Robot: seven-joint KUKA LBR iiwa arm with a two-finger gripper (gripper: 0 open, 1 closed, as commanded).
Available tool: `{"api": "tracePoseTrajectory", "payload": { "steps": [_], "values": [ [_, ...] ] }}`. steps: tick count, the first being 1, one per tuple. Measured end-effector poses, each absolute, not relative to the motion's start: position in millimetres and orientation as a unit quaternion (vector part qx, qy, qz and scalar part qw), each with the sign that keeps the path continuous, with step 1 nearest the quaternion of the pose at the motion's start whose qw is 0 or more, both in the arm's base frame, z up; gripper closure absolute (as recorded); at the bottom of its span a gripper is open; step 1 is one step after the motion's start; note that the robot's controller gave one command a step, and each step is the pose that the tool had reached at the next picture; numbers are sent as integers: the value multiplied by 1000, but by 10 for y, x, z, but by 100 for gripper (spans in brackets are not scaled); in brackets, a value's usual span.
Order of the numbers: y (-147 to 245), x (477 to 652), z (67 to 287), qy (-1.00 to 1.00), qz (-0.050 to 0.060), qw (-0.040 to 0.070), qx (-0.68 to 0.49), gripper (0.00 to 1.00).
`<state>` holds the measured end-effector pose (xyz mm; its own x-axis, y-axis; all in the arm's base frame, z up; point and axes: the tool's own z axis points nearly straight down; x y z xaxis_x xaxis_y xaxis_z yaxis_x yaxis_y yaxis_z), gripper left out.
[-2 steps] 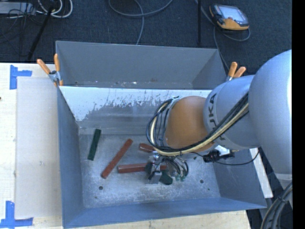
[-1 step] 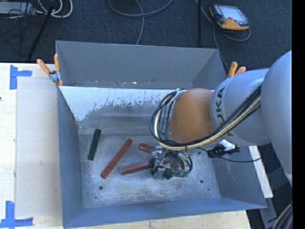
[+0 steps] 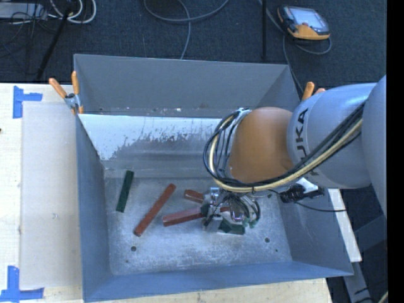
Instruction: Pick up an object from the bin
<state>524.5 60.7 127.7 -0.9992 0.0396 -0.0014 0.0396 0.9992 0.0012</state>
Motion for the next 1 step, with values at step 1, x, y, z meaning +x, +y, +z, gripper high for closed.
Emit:
{"api": "tracePoseTrajectory", "payload": {
  "steps": [1],
  "values": [
    [606, 5256, 1856, 1000, 1, 2, 20, 100]
  ]
}}
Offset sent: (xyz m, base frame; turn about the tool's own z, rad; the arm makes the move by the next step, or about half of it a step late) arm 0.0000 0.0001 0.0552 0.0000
